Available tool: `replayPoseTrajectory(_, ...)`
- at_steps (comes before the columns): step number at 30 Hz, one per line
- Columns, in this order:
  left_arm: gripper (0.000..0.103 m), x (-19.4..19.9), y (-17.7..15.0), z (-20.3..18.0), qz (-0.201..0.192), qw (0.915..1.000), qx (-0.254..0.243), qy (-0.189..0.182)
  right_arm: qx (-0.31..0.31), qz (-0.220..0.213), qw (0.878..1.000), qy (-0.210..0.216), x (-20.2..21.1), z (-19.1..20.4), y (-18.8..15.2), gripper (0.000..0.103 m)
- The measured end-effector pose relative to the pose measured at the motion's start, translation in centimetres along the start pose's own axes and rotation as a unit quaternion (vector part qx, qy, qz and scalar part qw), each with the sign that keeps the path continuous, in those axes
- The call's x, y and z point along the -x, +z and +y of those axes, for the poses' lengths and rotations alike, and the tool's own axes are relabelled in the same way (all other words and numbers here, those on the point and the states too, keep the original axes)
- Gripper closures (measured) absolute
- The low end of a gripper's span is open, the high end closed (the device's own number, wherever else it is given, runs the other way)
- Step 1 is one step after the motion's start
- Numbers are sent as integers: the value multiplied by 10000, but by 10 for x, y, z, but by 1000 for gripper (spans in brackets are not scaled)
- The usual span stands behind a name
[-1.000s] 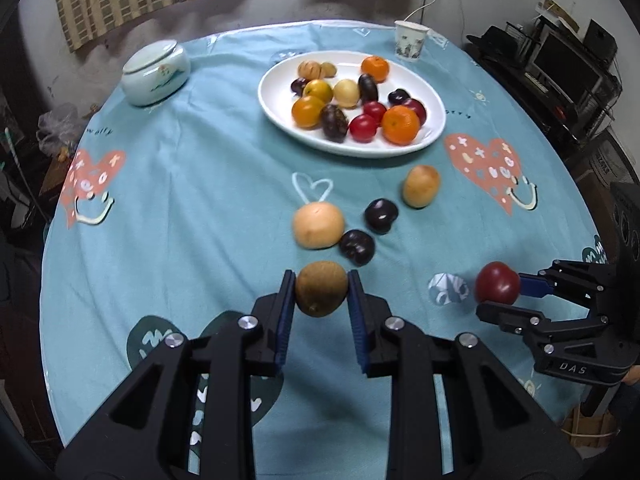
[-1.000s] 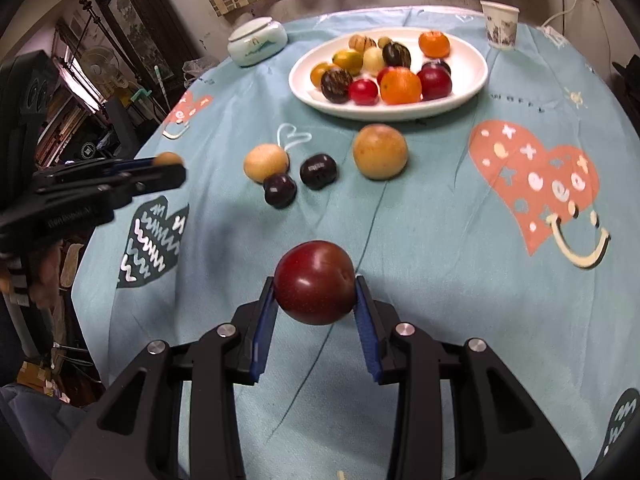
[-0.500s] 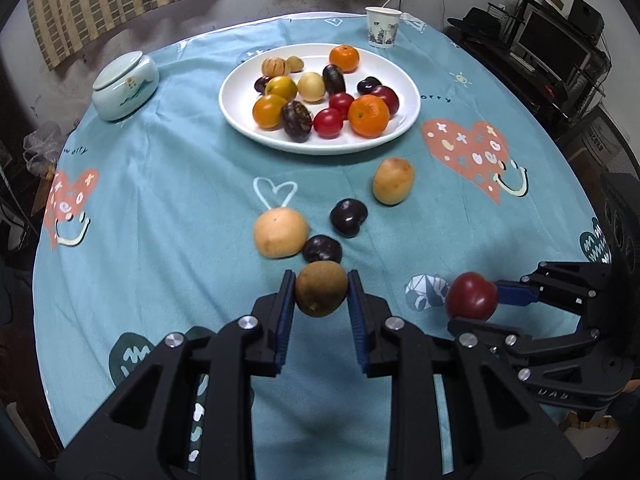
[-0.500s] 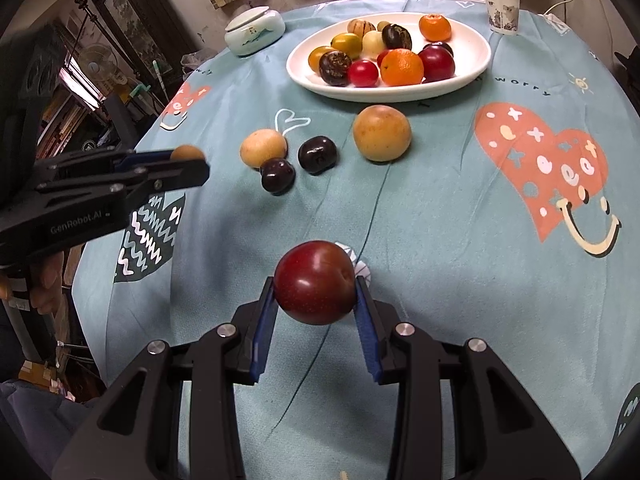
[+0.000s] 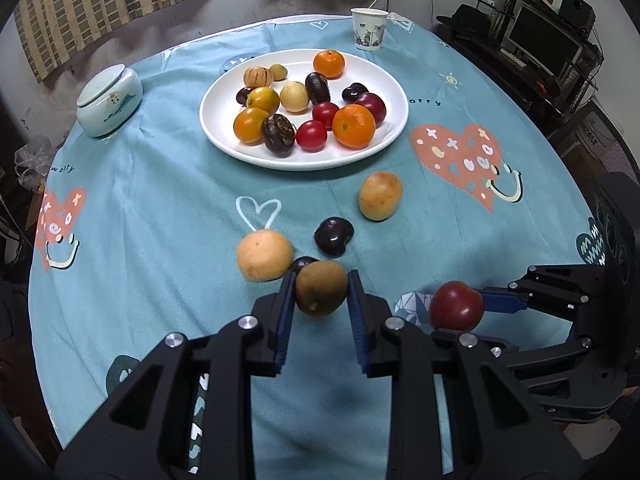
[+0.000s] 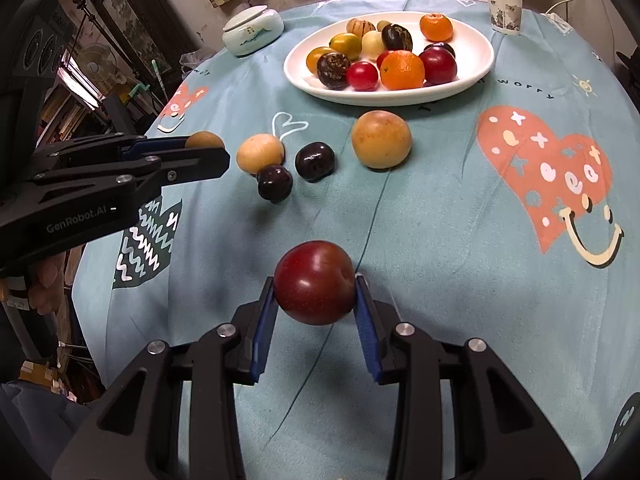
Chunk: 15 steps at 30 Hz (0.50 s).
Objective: Organize fruits
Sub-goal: 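Hold the red plum and kiwi and move both tools toward the plate, then lower the kiwi and red plum onto the plate and open both tools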
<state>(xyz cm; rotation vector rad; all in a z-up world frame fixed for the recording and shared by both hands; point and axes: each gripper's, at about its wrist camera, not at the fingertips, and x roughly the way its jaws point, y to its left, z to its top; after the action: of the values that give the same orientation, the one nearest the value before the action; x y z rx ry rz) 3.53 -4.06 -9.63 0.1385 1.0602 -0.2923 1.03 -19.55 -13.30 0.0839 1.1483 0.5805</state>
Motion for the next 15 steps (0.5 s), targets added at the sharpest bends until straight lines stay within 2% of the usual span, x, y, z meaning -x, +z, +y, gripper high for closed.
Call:
replayPoseTrajectory(12,77,5,-2,2,-31,10000,52,26,81,-38,10000,3,4,5,3,65)
replayPoseTrajectory(15,77,6,5,3,-76,10000,43,26,133,-93,9999,-32,8,6,12,65)
